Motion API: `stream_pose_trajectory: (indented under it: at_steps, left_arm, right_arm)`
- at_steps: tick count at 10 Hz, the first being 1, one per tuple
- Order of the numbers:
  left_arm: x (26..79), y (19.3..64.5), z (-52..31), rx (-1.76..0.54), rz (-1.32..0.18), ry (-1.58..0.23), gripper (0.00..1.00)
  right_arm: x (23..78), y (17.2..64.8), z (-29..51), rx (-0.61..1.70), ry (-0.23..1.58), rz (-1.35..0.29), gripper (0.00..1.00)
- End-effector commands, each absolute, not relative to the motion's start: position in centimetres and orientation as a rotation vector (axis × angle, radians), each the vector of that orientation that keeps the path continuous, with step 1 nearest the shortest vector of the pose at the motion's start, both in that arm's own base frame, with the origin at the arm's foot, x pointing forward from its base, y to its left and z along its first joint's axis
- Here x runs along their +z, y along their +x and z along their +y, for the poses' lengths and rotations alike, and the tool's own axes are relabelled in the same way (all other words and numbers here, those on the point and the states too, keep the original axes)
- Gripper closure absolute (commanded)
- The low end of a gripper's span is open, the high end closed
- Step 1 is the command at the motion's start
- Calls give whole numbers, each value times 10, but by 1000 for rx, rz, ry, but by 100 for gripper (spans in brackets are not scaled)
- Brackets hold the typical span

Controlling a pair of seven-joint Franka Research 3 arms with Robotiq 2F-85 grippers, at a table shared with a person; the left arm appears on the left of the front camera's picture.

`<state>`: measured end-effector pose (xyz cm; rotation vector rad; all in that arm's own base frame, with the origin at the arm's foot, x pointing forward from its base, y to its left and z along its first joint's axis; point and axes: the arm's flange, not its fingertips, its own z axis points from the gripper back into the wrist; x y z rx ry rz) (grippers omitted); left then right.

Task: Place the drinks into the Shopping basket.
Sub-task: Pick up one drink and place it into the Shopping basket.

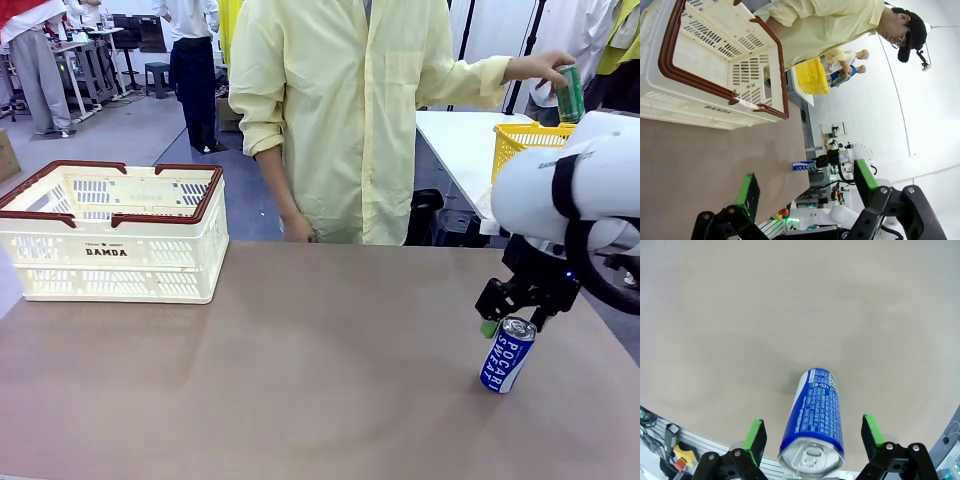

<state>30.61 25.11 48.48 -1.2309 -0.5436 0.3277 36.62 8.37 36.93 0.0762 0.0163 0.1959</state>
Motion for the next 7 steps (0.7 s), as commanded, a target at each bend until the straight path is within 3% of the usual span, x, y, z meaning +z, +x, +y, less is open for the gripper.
stream_pose_trajectory:
  at_steps: [1, 4, 5, 6, 7]
  left_arm:
    - [488, 305, 252, 327, -539, -1242, 0]
    - [488, 305, 252, 327, -539, -1242, 0]
    - [488, 305, 252, 327, -539, -1242, 0]
    - [488, 305, 252, 327, -539, -1242, 0]
    - [488, 305, 252, 327, -539, -1242, 0]
  right_arm:
    - [339, 338, 76, 150, 63, 18, 0]
    - [336, 338, 77, 144, 44, 22, 0]
    - [336, 338, 78, 135, 30, 30, 32]
    - [334, 337, 77, 132, 36, 55, 92]
    - [333, 337, 76, 124, 39, 80, 100]
